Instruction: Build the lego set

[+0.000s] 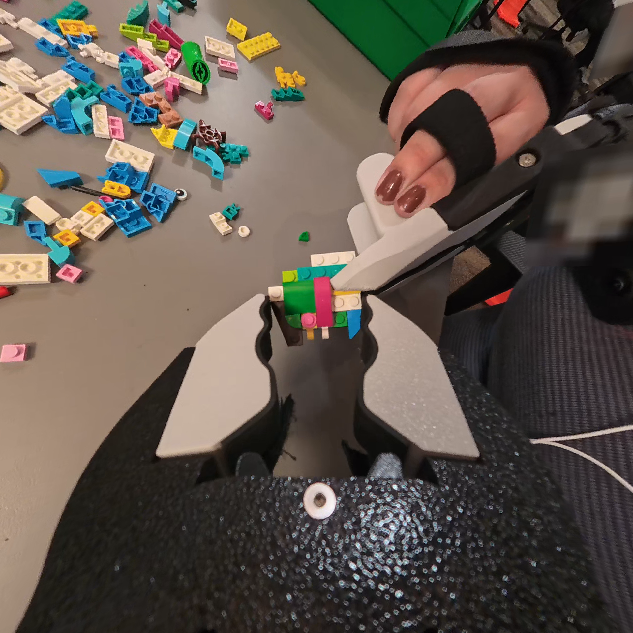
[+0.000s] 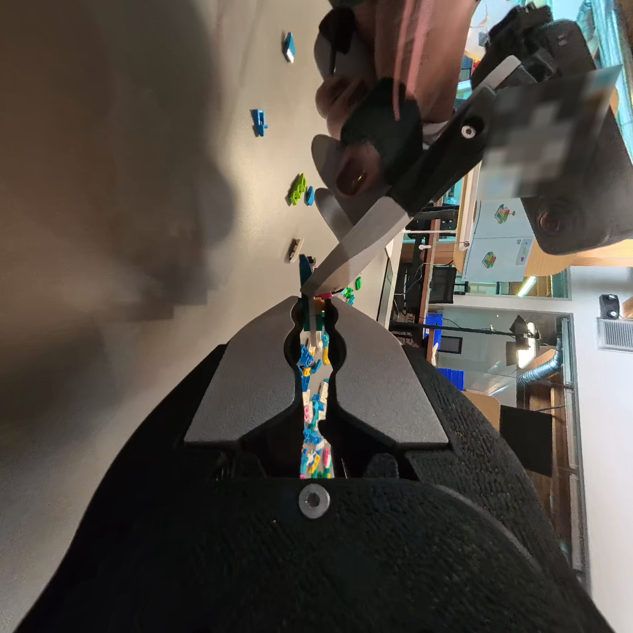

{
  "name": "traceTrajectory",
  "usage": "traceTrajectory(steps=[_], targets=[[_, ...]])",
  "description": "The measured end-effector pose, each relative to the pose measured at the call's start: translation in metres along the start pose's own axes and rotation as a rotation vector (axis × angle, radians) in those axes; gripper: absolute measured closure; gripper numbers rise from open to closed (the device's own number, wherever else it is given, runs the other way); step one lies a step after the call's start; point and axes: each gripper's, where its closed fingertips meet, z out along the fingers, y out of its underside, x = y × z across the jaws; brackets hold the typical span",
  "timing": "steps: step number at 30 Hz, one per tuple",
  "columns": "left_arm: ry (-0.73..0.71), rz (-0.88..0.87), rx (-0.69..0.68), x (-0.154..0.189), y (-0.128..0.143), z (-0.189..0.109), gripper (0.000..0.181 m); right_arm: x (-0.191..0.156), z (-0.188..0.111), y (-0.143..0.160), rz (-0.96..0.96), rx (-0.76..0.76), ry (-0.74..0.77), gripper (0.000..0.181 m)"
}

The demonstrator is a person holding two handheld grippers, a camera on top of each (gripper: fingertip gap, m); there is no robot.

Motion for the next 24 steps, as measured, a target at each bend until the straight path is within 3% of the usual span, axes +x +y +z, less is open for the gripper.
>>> traceTrajectory(steps=[5, 8, 10, 15, 19, 24], targets=[[0.008, -0.013, 0.003, -0.001, 0.001, 0.001, 0.132, -0.001, 0.001, 0.000, 0.049, 0.029, -0.012, 0.170], [0.059, -0.060, 0.033, -0.001, 0.000, -0.001, 0.132, -0.001, -0.001, -0.001, 0.344, 0.112, -0.060, 0.166], [0.121, -0.106, 0.064, 0.000, -0.001, -0.005, 0.132, 0.003, -0.006, 0.004, 0.523, 0.150, -0.087, 0.151], [0.179, -0.154, 0.091, -0.001, 0.002, -0.008, 0.132, 0.008, -0.022, 0.022, 0.707, 0.175, -0.085, 0.150], [0.109, -0.061, 0.078, -0.003, 0.007, -0.007, 0.132, 0.000, -0.035, 0.061, 0.864, 0.061, -0.116, 0.151], [-0.010, 0.147, 0.003, -0.002, 0.022, -0.003, 0.132, -0.038, -0.058, 0.107, 1.157, -0.120, -0.345, 0.156]])
